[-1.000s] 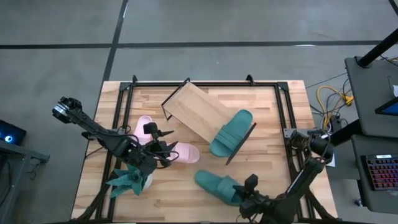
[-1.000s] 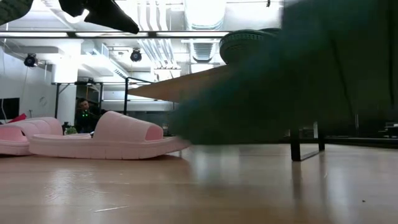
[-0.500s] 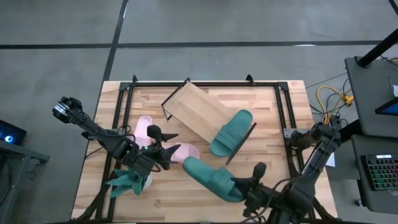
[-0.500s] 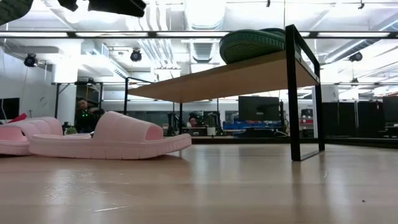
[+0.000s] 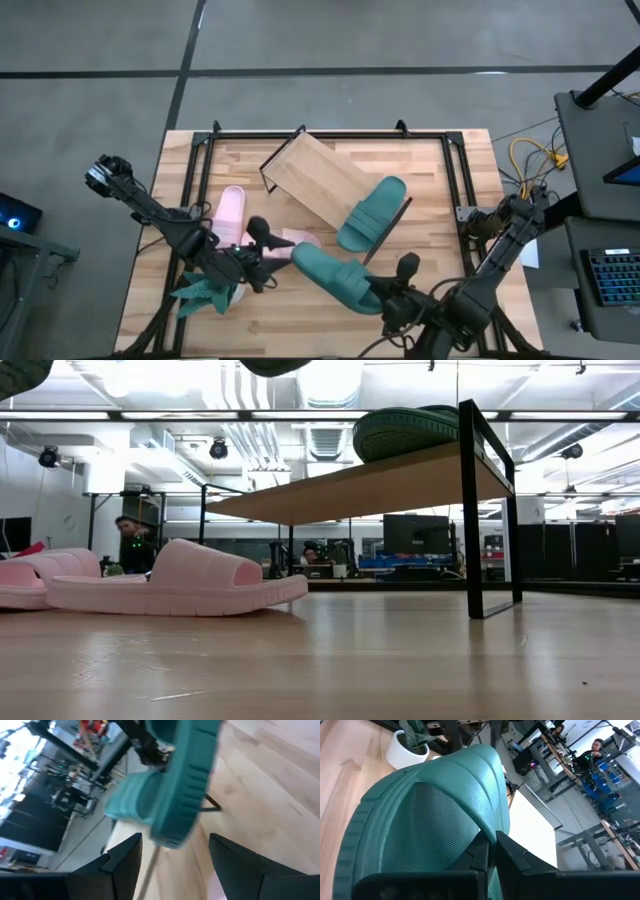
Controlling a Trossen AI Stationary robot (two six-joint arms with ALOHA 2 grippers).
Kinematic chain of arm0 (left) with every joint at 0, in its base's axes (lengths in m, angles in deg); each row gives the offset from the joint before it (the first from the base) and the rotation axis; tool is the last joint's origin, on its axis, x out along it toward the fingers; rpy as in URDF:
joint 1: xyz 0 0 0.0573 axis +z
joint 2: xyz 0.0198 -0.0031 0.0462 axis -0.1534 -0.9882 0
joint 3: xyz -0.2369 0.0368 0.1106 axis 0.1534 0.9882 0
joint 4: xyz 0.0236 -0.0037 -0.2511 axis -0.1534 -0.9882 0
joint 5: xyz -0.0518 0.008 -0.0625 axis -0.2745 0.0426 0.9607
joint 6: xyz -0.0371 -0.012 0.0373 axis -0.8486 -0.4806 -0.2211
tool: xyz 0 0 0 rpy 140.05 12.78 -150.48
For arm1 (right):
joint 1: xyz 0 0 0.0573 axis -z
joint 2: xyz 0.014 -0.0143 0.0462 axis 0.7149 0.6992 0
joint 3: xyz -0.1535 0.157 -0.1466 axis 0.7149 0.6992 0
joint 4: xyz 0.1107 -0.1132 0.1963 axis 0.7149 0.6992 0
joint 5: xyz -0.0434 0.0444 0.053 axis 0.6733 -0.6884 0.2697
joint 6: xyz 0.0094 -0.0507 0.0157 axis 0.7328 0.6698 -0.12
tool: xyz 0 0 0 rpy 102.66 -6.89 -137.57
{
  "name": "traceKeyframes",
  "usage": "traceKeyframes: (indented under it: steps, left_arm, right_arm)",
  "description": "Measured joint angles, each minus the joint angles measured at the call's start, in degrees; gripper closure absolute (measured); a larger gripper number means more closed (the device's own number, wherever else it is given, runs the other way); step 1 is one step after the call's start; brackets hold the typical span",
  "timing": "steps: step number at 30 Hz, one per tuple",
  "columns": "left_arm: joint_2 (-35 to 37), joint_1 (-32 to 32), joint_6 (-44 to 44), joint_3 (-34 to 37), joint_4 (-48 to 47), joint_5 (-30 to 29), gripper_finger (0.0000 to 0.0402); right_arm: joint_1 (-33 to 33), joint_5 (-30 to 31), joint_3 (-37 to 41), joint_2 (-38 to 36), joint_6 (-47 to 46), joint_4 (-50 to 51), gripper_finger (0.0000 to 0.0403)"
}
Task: Pick and place slides into the shelf
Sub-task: Put the green slide on the shelf
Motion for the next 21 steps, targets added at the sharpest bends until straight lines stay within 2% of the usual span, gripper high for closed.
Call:
traceKeyframes:
  steps: [6, 17, 19, 21]
  left_arm:
    - [0.1, 0.0, 6.9, -0.2, 5.6, -0.6, 0.0187]
    - [-4.7, 0.0, 12.2, -2.9, 7.7, -0.3, 0.0187]
    - [-6.4, 0.0, 12.2, -4.2, 7.4, -2.0, 0.0187]
    - [-8.0, -0.1, 13.1, -5.1, 7.1, -6.9, 0.0187]
  right_arm:
    - [1.5, -2.5, 0.0, 0.0, 0.9, 0.0, 0.0390]
    - [5.4, -0.3, 0.1, -0.1, 5.4, -0.5, 0.0390]
    - [6.2, -0.3, -0.1, -0.1, 5.4, -0.6, 0.0390]
    - [6.7, -0.3, -0.2, -0.1, 5.5, -0.7, 0.0390]
